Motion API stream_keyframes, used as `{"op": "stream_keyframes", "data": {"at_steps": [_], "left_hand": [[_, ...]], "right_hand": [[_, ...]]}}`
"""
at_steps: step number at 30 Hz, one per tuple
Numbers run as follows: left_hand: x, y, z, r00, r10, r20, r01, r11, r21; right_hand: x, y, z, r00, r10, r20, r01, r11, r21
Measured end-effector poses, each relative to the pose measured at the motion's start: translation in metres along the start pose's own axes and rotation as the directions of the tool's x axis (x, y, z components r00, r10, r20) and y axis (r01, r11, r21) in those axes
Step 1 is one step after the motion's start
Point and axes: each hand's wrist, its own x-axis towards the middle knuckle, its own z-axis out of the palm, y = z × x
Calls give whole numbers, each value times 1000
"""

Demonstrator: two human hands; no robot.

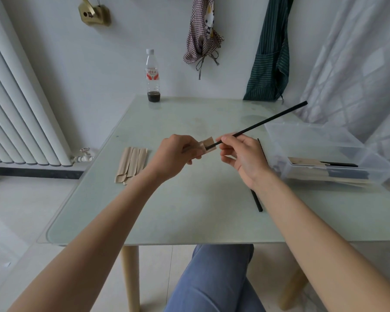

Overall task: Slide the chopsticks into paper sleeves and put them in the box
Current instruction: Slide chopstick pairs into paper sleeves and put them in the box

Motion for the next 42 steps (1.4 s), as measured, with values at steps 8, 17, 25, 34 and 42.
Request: {"op": "stream_keyframes", "data": {"at_steps": [8,17,25,34,42], "left_hand": [[-4,3,1,999,-29,18,28,999,26],[-1,6,2,998,-52,20,51,998,25],[1,6,4,998,-66,25,65,997,41],[8,7,16,996,-77,44,74,996,53],[12,7,26,995,-95,37,93,995,44]], "right_hand": [[-1,4,-4,1000,30,9,-31,996,80],[-1,5,-7,998,32,-57,-25,993,117],[3,4,-21,996,23,-81,-8,983,181],[6,8,-25,995,57,-83,-41,981,191],[9,15,-28,997,49,-64,-42,994,101]]}}
